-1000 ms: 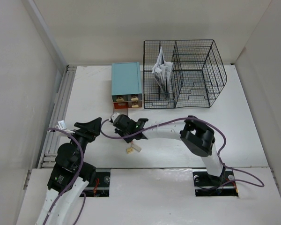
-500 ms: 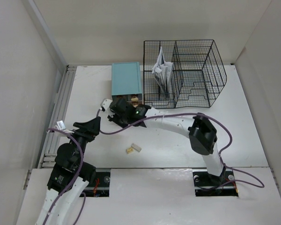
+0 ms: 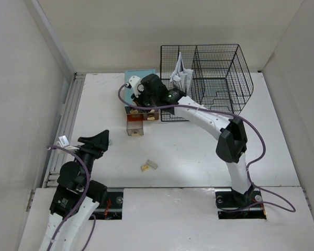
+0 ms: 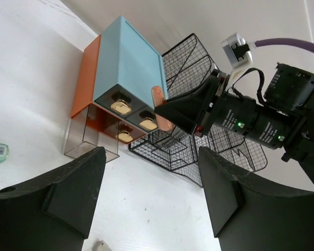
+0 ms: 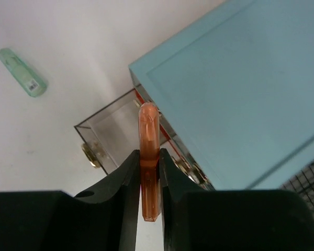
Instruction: Organize the desk
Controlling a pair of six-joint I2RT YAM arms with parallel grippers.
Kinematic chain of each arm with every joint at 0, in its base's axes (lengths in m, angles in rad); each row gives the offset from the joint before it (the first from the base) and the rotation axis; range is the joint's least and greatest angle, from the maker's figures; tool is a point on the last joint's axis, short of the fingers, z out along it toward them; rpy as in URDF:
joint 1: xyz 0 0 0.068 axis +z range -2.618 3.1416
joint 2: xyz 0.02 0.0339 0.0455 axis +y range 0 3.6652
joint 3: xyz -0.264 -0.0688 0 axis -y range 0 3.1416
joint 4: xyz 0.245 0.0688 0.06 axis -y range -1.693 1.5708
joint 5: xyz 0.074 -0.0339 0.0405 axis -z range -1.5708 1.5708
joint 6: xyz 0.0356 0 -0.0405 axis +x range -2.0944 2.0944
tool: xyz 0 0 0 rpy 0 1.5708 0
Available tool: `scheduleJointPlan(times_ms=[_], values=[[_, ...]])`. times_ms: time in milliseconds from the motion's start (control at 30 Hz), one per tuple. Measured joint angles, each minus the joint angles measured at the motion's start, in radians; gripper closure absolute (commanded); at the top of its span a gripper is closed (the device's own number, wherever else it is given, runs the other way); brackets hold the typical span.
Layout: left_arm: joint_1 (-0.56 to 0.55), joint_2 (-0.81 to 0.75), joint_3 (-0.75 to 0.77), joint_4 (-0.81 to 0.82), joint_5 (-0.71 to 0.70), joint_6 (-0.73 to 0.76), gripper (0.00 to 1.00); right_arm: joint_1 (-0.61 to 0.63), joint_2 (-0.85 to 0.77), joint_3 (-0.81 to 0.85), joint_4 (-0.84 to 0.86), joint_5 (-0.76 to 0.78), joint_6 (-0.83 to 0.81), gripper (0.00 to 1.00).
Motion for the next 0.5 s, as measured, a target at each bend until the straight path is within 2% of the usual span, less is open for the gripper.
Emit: scheduleJointPlan(times_ms=[300, 500], values=[[0.000, 0.000, 0.008, -0.009, -0.001, 0.010, 0.31, 0.033, 0.094, 0.023, -0.005, -0.142, 0.000, 1.00], [0.000, 0.000, 0.009, -0.016, -0.003, 0.012, 0.31, 0.031, 0.100, 0.020, -0.005, -0.173, 0.000, 1.00]])
